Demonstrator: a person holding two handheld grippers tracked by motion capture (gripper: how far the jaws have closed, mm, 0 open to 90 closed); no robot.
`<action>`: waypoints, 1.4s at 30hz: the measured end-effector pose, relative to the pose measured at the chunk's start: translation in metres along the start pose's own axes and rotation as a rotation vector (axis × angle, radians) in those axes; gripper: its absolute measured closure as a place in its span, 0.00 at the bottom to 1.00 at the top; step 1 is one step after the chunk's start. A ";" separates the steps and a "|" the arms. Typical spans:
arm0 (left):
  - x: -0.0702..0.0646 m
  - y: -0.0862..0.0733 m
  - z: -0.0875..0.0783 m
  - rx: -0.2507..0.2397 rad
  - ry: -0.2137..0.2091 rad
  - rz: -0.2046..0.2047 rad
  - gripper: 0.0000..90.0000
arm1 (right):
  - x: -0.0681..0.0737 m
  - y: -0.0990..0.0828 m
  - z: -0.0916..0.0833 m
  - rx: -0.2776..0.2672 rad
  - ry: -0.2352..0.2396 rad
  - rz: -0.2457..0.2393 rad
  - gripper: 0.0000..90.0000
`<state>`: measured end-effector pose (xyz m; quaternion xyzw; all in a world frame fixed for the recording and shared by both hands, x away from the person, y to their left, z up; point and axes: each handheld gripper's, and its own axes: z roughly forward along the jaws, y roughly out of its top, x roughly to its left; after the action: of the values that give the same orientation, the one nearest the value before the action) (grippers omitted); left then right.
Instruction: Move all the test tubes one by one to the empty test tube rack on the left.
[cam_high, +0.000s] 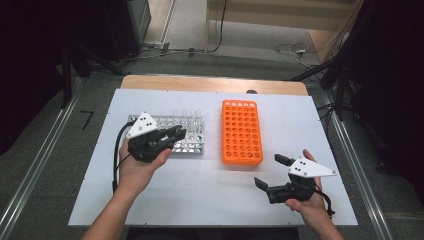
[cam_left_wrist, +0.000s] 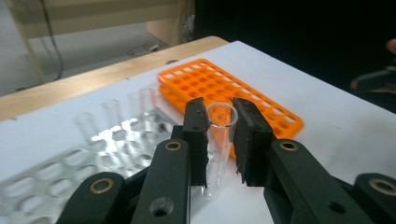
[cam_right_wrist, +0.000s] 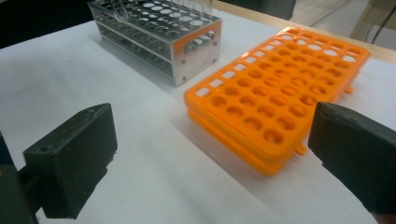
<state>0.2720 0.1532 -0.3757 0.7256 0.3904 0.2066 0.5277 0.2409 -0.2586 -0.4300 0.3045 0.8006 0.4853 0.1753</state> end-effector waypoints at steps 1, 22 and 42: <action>0.005 0.002 0.000 0.004 0.012 0.000 0.84 | -0.003 -0.002 -0.003 0.001 -0.008 0.003 0.00; 0.072 0.018 0.042 0.038 0.204 -0.041 0.84 | -0.039 -0.029 -0.035 -0.012 -0.081 0.082 0.00; 0.083 -0.007 0.076 0.153 0.254 -0.046 0.84 | -0.042 -0.029 -0.038 -0.028 -0.081 0.087 0.00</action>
<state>0.3744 0.1739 -0.4188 0.7224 0.4853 0.2543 0.4218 0.2409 -0.3216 -0.4385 0.3558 0.7721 0.4910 0.1904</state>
